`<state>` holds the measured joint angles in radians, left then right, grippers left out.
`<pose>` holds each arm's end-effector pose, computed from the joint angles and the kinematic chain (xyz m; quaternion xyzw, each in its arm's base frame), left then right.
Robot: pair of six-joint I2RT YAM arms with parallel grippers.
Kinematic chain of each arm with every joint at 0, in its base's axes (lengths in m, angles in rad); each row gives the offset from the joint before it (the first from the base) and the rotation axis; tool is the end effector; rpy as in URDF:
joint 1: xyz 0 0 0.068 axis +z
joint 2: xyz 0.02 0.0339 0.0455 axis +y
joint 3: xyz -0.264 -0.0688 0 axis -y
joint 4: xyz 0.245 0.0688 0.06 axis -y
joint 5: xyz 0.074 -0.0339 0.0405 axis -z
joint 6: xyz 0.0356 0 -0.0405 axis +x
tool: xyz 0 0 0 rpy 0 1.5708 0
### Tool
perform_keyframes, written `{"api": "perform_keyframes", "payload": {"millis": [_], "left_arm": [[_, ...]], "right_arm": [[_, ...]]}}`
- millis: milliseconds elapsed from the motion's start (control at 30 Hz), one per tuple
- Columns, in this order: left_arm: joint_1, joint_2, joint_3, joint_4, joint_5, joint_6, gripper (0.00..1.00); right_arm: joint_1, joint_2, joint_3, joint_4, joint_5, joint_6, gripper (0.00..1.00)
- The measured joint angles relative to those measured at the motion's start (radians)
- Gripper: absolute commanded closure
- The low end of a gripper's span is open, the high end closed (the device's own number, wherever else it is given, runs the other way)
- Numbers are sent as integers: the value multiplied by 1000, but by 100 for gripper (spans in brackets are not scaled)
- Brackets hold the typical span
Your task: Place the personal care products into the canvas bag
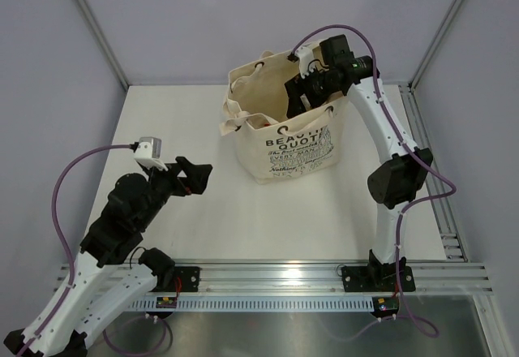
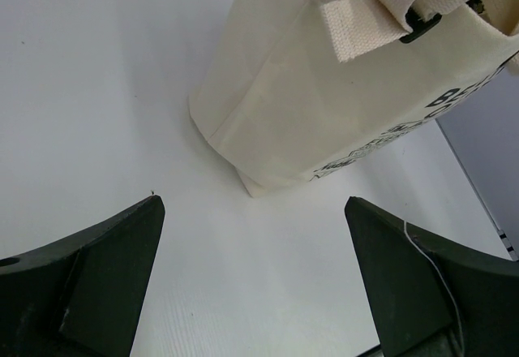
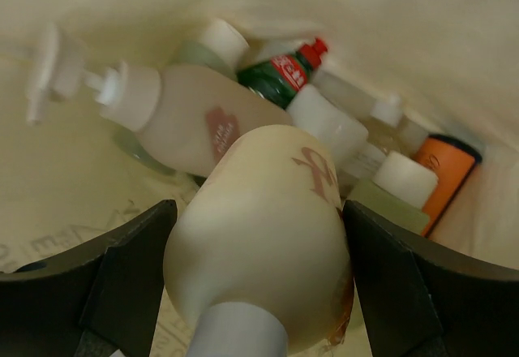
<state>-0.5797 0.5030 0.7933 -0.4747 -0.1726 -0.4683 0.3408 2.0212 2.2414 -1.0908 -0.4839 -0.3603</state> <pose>0.0983 -0.0571 0.3484 -0.0123 0.7682 -0.2611 0.5844 0.3987 0.1590 0.3825 -0.3904 0.8283 0.2218 0.3352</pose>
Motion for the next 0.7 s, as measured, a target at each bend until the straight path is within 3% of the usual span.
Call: {"api": "perform_keyframes", "payload": {"millis": [67, 100, 500, 700], "left_arm": [[0, -2, -6, -4, 0, 0, 1], [0, -2, -8, -4, 0, 1, 1], [0, -2, -11, -12, 1, 11, 1], [0, 5, -11, -35, 1, 18, 1]], "right_arm": [[-1, 0, -11, -22, 30, -19, 7], [-1, 0, -11, -31, 43, -27, 1], [-5, -85, 129, 9, 66, -10, 0], [-76, -153, 155, 34, 63, 103, 1]]}}
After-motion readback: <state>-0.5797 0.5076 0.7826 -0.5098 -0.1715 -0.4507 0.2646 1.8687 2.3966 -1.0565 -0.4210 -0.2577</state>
